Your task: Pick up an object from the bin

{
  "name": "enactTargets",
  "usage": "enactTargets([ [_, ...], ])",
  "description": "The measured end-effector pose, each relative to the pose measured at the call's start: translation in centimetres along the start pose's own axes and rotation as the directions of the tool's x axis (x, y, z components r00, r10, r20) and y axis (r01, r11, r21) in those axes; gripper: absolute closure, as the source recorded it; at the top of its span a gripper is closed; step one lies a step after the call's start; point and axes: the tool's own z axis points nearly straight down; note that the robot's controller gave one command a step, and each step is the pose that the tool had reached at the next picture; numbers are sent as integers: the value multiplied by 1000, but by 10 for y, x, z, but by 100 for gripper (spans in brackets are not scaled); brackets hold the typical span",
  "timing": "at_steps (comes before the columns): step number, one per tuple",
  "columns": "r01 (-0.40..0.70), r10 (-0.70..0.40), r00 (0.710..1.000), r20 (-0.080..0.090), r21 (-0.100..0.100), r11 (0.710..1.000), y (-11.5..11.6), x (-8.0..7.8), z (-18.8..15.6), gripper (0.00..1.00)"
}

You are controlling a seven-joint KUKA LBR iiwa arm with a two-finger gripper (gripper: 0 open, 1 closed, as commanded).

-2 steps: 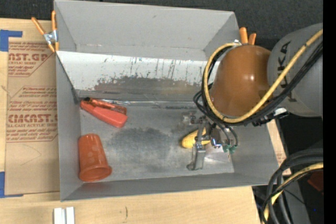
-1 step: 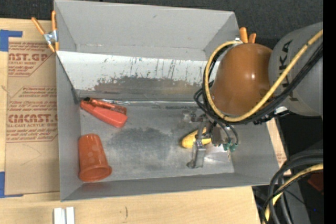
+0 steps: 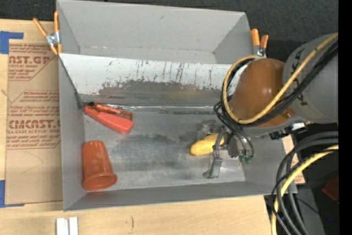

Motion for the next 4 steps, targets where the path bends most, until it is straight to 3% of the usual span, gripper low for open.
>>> enactTargets([
  [1, 142, -142, 990, -8, 0, 990, -26, -27, 3, 0],
  [2, 128, -128, 992, 3, 0, 992, -59, -41, 17, 0],
  [3, 227, -227, 974, -5, -1, 974, -70, -46, 49, 0],
  [4, 331, -331, 944, 4, -4, 944, -72, -50, 59, 100],
])
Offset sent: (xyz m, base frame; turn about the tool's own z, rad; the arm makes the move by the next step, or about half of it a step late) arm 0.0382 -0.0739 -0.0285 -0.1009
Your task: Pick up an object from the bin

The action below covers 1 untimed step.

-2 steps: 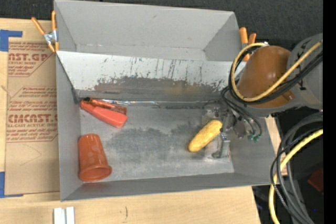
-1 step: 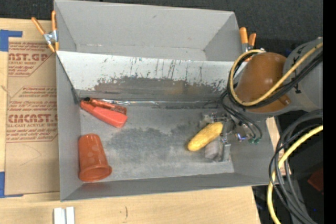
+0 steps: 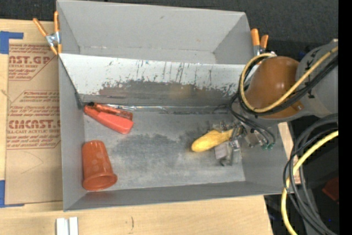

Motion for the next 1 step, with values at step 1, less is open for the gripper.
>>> enactTargets([
  [1, 0, 0, 1000, 0, 0, 1000, 0, 0, 0, 100],
])
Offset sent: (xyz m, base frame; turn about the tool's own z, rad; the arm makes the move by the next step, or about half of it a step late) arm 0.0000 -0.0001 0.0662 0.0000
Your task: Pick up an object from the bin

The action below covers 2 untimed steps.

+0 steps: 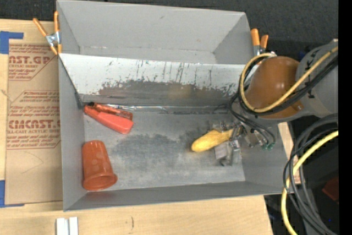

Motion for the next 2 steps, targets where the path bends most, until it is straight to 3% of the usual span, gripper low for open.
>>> enactTargets([
  [2, 1, -1, 1000, -6, -1, 1000, 1, 2, -22, 100],
])
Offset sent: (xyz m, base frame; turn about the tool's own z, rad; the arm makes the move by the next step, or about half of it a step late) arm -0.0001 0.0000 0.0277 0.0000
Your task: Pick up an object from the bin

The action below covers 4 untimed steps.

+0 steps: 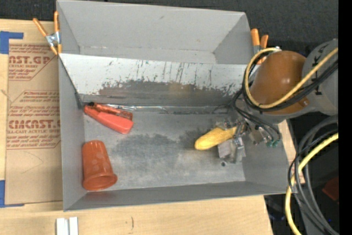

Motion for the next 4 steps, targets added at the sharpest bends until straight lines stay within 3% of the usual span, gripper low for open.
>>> enactTargets([
  [4, -1, 1, 1000, 8, 5, 1000, -1, -2, -44, 100],
])
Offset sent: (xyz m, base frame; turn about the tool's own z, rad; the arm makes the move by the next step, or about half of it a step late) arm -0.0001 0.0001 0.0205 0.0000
